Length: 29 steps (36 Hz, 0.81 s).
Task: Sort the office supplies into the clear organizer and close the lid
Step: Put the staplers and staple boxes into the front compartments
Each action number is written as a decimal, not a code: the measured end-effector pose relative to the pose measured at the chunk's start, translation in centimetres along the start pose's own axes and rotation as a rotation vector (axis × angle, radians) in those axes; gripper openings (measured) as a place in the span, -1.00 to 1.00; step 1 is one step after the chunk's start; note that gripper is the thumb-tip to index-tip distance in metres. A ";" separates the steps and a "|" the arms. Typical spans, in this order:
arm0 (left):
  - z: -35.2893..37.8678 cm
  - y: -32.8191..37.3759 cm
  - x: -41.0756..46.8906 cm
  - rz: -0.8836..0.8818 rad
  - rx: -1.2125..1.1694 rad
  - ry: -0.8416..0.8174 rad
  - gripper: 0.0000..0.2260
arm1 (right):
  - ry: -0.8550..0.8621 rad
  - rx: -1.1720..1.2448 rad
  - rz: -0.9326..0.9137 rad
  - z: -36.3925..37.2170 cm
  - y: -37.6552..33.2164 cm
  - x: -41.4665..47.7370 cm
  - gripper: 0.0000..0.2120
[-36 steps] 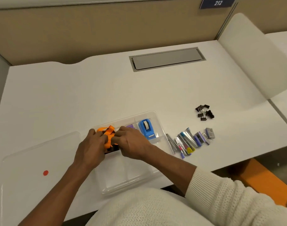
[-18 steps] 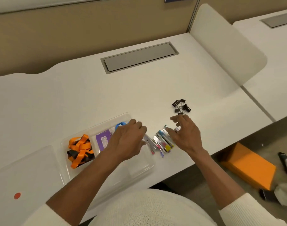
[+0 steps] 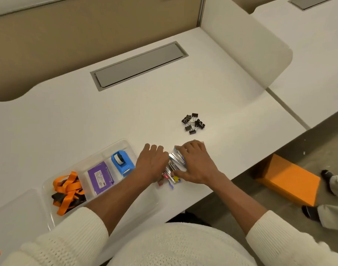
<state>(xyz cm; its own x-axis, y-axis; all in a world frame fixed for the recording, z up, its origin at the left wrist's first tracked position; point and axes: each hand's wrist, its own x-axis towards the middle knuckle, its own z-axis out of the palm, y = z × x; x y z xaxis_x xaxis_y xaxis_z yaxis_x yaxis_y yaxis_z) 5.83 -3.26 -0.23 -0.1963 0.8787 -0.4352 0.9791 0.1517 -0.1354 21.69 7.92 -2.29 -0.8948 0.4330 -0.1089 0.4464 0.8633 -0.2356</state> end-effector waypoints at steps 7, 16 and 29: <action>0.4 -0.8 0.9 0.036 -0.042 0.012 -0.66 | -0.070 -0.058 0.007 0.2 -0.7 2.5 -0.24; 1.1 -2.0 1.8 0.061 -0.057 0.089 -0.67 | -0.118 -0.085 0.080 -0.6 -0.8 6.8 -0.30; 0.2 -2.3 1.4 0.185 -0.034 0.044 -0.59 | -0.175 0.038 0.064 -0.9 -1.3 10.1 -0.34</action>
<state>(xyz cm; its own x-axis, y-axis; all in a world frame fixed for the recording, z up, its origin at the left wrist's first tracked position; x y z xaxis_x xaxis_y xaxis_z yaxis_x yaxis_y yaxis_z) 3.31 -2.45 -0.66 -0.0109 0.9119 -0.4102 0.9997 0.0001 -0.0263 12.06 11.43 -2.25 -0.8538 0.4320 -0.2906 0.5048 0.8234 -0.2591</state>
